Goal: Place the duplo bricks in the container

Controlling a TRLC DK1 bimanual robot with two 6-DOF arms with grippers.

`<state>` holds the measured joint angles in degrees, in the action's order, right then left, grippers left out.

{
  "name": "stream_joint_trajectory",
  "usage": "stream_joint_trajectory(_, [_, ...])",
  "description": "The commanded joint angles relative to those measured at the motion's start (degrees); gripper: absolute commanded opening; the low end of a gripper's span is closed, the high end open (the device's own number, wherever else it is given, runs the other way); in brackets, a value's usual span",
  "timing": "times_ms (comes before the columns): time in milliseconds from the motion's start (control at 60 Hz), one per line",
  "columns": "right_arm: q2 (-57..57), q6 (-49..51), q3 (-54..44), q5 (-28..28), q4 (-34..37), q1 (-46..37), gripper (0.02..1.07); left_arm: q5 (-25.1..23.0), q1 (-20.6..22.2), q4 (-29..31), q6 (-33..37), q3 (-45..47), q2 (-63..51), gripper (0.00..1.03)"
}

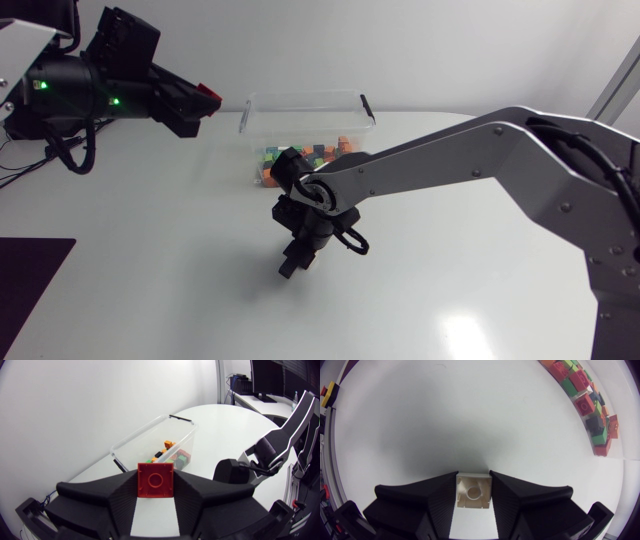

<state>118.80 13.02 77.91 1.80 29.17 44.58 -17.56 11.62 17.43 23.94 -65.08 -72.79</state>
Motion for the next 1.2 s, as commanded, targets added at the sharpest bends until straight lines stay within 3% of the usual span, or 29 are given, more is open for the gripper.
stream_joint_trajectory(0, [-0.9,-1.1,-1.2,-0.7,2.4,-0.2,0.28,-0.4,-0.5,-1.6,-2.3,-3.1,-3.0,0.31])
stream_joint_trajectory(333, [-11.2,0.2,-2.1,0.1,5.3,-5.1,0.28,-0.3,1.0,-8.9,-7.7,-11.7,-16.7,0.32])
stream_joint_trajectory(533, [-16.7,1.0,-0.6,1.5,6.2,-8.4,0.28,0.3,1.7,-9.7,-9.7,-21.1,-25.5,0.33])
stream_joint_trajectory(683, [-19.9,1.5,1.3,3.2,7.1,-11.4,0.28,3.6,3.3,-13.2,-10.9,-24.4,-30.6,0.35])
stream_joint_trajectory(967, [-22.9,2.5,3.1,6.2,7.3,-15.4,0.28,8.6,6.2,-14.3,-11.8,-34.8,-39.8,0.38])
stream_joint_trajectory(1033, [-23.3,2.6,4.0,6.8,7.3,-16.4,0.28,10.2,6.5,-14.4,-11.7,-37.4,-42.4,0.5])
stream_joint_trajectory(1133, [-23.4,2.5,5.9,7.7,7.0,-17.4,0.28,13.0,6.4,-14.1,-11.6,-42.1,-47.1,0.93])
stream_joint_trajectory(1183, [-23.4,2.5,7.0,7.9,6.7,-17.8,0.28,13.6,6.2,-14.1,-11.6,-43.1,-48.0,0.99])
